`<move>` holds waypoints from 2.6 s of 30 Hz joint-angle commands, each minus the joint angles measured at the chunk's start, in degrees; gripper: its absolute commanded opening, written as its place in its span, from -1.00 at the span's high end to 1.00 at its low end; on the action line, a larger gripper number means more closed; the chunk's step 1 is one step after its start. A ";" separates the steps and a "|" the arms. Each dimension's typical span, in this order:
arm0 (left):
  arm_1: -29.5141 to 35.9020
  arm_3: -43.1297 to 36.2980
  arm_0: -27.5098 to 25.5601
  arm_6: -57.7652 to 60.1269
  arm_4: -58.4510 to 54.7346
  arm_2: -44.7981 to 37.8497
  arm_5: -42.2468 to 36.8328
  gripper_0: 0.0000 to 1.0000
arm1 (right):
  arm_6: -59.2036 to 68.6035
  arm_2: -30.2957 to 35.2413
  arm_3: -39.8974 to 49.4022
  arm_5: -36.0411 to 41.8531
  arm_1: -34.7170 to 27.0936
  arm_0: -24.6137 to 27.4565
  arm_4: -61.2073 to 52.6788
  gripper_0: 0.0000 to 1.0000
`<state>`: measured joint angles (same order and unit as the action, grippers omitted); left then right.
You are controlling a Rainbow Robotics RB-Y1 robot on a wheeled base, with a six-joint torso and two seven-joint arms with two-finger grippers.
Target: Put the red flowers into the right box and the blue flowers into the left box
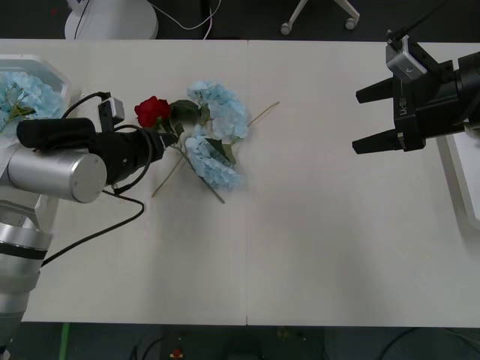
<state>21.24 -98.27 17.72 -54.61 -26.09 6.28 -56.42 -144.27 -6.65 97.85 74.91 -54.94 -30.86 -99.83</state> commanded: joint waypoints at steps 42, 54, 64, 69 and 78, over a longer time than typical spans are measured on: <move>-2.78 32.00 21.30 9.08 13.69 12.26 11.16 1.00 | -1.72 1.37 0.68 -0.56 -2.54 0.53 -0.71 -1.00; 5.57 6.60 17.35 3.37 -1.86 6.20 -4.75 1.00 | -1.72 1.37 0.68 -0.56 -2.54 0.53 -0.71 -1.00; 9.70 -4.30 5.92 -27.83 -32.71 -5.14 -6.60 1.00 | -1.72 1.37 0.68 -0.56 -2.54 0.53 -0.71 -1.00; 10.05 -3.94 3.11 -41.37 -47.83 -5.75 -5.10 1.00 | -1.72 1.37 0.68 -0.56 -2.54 0.53 -0.71 -1.00; 4.52 -3.94 0.82 -57.10 -61.81 3.30 15.02 1.00 | -1.72 1.37 0.68 -0.56 -2.54 0.53 -0.71 -1.00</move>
<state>28.20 -100.81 19.18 -104.69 -86.34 5.46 -45.93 -144.27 -6.61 97.83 74.91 -54.96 -30.66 -99.86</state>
